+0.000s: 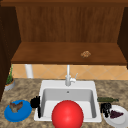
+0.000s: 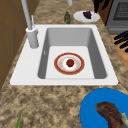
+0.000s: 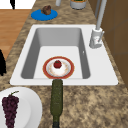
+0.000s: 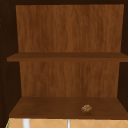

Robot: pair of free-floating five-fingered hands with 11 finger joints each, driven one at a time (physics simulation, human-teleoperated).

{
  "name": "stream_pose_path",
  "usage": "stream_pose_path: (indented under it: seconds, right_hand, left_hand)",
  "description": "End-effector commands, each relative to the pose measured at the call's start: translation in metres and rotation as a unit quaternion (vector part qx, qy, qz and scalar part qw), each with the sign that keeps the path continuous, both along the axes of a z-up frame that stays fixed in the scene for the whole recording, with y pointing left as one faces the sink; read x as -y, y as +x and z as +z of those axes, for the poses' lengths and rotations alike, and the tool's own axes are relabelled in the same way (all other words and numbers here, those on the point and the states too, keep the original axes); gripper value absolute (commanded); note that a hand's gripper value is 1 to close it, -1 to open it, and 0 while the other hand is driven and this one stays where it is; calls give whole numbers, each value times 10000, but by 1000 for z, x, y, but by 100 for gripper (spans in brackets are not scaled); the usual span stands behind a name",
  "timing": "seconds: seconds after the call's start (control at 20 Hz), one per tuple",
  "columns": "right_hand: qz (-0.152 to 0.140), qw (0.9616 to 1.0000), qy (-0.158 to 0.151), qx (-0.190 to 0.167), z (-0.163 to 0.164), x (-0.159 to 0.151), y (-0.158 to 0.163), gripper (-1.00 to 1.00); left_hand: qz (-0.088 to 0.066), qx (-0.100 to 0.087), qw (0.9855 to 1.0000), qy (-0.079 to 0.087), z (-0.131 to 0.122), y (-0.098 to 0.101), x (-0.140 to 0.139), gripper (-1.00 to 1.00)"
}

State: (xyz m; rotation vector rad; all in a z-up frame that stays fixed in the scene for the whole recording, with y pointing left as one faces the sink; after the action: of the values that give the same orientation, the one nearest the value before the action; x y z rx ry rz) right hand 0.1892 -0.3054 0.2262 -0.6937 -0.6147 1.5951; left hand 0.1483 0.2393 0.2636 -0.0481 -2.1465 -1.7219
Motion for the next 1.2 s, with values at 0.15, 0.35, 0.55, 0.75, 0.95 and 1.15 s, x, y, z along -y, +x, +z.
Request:
stream_pose_path:
  seconds: [0.15, 0.35, 0.55, 0.75, 0.95, 1.15]
  right_hand:
    - [0, 10000, 0, 0, 0, 0, 0, 0]
    - [0, 10000, 0, 0, 0, 0, 0, 0]
    - [0, 10000, 0, 0, 0, 0, 0, 0]
    - [0, 10000, 0, 0, 0, 0, 0, 0]
    - [0, 10000, 0, 0, 0, 0, 0, 0]
    - [0, 10000, 0, 0, 0, 0, 0, 0]
  left_hand:
    - [46, -5, 10000, -2, 16, 30, 5, -100]
    - [-5, -40, 10000, 0, 5, 14, 7, -100]
    - [7, 2, 10000, 14, 0, -7, 29, -100]
    - [17, 175, 9998, 47, -6, -31, 45, -100]
    - [9, 12, 10000, 54, -5, -29, 44, -100]
    - [5, 8, 10000, 8, -6, -32, 44, -100]
